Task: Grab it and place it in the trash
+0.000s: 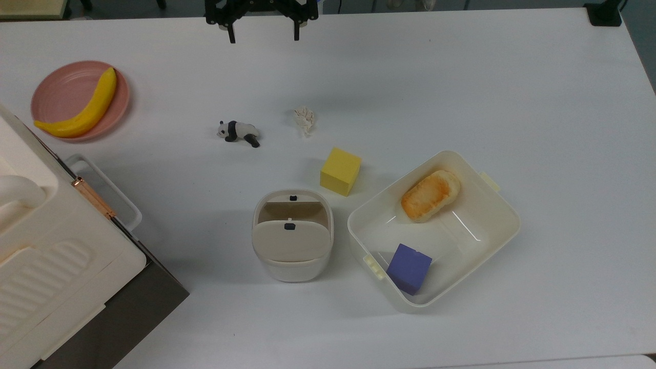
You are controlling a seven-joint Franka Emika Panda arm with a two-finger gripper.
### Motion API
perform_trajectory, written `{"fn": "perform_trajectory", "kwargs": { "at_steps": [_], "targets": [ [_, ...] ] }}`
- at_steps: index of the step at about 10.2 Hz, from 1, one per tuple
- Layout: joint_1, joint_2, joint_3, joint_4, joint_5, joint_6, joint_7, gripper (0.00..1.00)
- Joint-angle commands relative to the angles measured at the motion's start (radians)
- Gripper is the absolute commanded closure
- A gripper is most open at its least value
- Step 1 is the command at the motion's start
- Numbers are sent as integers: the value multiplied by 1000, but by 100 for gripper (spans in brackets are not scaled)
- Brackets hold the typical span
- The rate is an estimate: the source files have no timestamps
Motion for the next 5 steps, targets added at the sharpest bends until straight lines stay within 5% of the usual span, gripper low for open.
{"fn": "perform_trajectory", "kwargs": {
  "at_steps": [1, 5],
  "targets": [
    [-5, -23, -7, -21, -1, 11, -7, 0],
    [-10, -23, -5, -21, 1, 8, -4, 0]
  ]
}}
